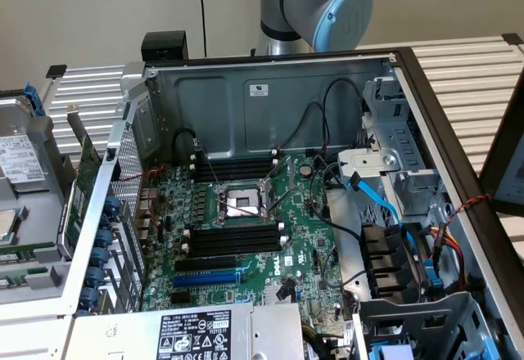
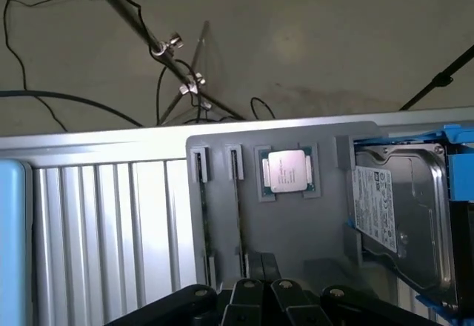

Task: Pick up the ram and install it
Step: 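Pick up the ram and move it above insertion slot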

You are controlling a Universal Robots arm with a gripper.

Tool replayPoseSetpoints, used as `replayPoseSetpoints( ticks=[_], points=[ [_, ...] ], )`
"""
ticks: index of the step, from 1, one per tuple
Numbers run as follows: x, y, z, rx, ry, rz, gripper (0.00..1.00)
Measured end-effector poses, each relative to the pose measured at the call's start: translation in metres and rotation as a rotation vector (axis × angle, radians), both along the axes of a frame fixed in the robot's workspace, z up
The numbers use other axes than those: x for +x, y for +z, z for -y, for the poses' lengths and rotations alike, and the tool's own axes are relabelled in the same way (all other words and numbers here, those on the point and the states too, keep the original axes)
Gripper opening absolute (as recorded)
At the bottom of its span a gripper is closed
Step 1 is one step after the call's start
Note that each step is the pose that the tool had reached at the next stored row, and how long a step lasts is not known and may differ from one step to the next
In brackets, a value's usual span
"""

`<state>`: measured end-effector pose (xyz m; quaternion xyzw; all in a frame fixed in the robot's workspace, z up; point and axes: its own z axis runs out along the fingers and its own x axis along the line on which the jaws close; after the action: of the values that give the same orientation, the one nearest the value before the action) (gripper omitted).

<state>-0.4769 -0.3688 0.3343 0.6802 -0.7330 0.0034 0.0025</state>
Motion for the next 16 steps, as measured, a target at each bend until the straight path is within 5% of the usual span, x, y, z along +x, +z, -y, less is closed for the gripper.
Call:
replayPoseSetpoints(
  ticks=[2,5,11,16],
  points=[
    [0.0,-0.0008,0.0022,0.0,0.003,0.0121,0.12],
    [0.0,-0.002,0.0082,0.0,0.006,0.0201,0.24],
    [0.0,-0.01,0.0224,0.0003,0.01,0.0227,0.42],
    [0.001,-0.019,0.0245,0.0003,0.012,0.0227,0.42]
  ],
)
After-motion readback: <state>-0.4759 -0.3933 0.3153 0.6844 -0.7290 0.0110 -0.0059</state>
